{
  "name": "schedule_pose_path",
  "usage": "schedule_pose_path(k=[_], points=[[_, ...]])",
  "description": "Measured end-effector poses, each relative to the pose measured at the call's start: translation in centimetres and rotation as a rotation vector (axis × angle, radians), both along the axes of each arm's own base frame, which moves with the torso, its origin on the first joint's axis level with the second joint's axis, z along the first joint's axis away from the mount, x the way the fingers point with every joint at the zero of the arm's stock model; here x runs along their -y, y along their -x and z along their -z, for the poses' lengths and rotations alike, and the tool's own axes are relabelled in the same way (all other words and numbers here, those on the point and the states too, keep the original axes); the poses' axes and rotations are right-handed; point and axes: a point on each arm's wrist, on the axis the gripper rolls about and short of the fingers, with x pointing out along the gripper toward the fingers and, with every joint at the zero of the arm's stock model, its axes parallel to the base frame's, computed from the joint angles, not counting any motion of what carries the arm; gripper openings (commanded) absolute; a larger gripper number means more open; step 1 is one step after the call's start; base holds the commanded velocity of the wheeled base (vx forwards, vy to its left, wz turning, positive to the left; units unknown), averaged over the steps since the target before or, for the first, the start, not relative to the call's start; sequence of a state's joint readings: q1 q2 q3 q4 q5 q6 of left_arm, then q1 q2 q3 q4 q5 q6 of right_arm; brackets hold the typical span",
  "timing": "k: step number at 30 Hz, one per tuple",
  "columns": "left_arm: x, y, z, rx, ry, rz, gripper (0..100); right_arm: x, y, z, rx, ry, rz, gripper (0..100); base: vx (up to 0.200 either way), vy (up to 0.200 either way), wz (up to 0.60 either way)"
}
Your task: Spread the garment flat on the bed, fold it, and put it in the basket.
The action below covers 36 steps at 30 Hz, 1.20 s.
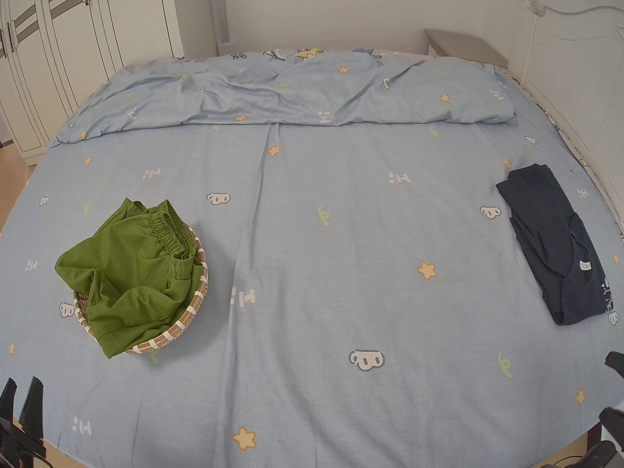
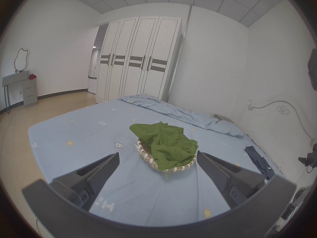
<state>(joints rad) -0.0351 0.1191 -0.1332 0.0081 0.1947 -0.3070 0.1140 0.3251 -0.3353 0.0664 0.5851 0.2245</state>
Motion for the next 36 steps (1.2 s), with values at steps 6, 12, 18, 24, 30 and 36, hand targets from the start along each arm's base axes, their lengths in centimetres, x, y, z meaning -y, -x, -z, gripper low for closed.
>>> schedule_pose_path(k=[6, 12, 18, 24, 30, 36], points=[[0.5, 0.0, 2.5, 0.013, -0.113, 0.183, 100, 0.2, 1.8, 2.2, 0.019, -0.002, 0.050, 100, 0.000, 0.000, 0.00], [0.9, 0.1, 3.0, 0.026, -0.267, 0.329, 100, 0.6, 1.7, 4.6, 0.024, 0.038, 0.260, 100, 0.000, 0.000, 0.00], [0.6, 0.1, 3.2, -0.005, -0.284, 0.190, 100, 0.8, 1.0, 6.5, 0.083, 0.108, 0.413, 100, 0.000, 0.000, 0.00], [0.5, 0.1, 3.3, -0.028, -0.316, 0.135, 100, 1.0, 0.9, 8.2, 0.127, 0.218, 0.595, 100, 0.000, 0.000, 0.00], [0.5, 0.1, 3.4, -0.030, -0.319, 0.134, 100, 1.0, 1.0, 8.5, 0.135, 0.224, 0.630, 100, 0.000, 0.000, 0.00], [0.5, 0.1, 3.4, -0.030, -0.319, 0.134, 100, 1.2, 1.1, 8.7, 0.085, 0.155, 0.728, 100, 0.000, 0.000, 0.00]])
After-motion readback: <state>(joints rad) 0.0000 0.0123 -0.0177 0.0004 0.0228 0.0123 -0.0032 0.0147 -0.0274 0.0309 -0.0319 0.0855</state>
